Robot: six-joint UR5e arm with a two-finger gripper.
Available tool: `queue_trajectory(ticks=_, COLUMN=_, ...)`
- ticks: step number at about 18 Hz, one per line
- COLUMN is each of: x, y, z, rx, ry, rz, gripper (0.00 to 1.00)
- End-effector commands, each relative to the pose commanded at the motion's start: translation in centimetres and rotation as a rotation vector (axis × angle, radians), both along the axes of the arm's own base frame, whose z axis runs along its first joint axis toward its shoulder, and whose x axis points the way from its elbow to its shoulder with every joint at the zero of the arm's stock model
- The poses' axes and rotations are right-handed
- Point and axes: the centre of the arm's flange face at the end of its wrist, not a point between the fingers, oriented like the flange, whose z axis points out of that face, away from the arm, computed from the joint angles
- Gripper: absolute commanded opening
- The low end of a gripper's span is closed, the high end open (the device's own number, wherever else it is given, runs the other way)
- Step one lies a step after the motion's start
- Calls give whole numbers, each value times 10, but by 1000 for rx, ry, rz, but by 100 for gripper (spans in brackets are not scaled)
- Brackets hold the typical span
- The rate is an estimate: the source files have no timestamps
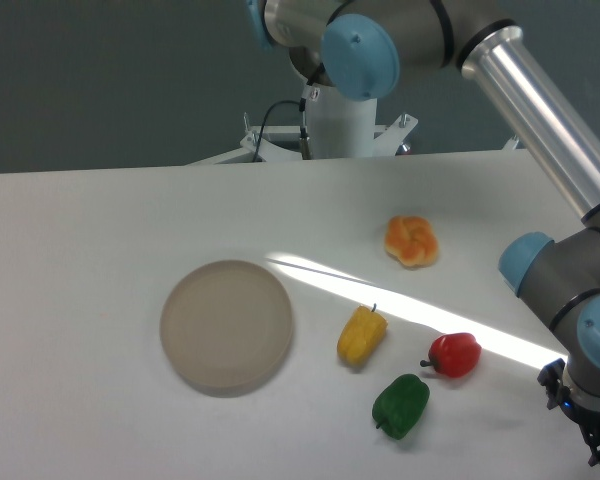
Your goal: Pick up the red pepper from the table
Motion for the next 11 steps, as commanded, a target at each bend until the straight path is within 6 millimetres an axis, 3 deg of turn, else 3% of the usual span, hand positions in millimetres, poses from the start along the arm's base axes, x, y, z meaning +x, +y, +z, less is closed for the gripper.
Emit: queue_trajectory(ticks=11, x=11, y=8, z=12, rx=16, ry=-6, rz=-14, gripper=100)
